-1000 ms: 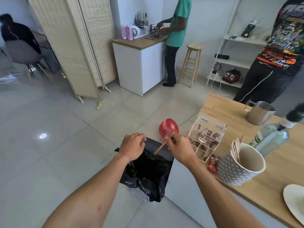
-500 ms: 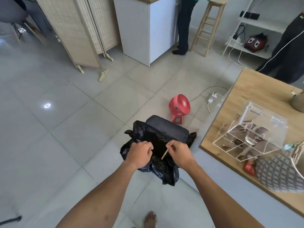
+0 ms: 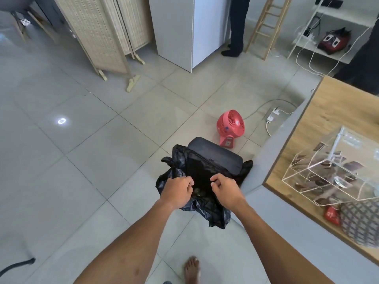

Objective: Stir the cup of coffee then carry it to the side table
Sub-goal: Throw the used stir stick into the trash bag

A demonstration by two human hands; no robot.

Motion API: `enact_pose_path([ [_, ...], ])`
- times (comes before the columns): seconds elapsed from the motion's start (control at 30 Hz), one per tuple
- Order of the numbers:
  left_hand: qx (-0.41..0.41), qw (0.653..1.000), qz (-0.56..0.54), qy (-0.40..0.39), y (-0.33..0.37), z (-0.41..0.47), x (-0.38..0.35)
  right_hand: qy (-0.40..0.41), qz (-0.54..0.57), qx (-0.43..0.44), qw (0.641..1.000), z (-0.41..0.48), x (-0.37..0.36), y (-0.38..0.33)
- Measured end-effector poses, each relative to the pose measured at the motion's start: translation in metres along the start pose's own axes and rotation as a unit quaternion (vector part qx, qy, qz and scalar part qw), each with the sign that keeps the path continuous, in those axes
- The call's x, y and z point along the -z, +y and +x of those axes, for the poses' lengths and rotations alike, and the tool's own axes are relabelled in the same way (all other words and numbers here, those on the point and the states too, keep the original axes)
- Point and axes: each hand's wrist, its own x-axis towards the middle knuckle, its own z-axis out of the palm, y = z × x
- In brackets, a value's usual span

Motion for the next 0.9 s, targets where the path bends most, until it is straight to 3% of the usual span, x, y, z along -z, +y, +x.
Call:
enact_pose_path([
  [0.23, -0.019, 1.0, 0.003, 0.022, 0.012, 0.003, 0.016, 0.006, -0.015, -0.001, 1.0, -0.012, 0.018, -0.009],
  [0.57, -0.067, 0.99, 0.031, 0.121, 0.083, 0.005, 0.059, 0.107, -0.032, 0.027, 0.993, -0.046, 0.072, -0.024],
  [0.9, -0.118, 0.977, 0.059, 0.165, 0.155, -0.034, 0.083, 0.184, -0.007, 0.084, 0.979, -0.121, 0.12, -0.017],
])
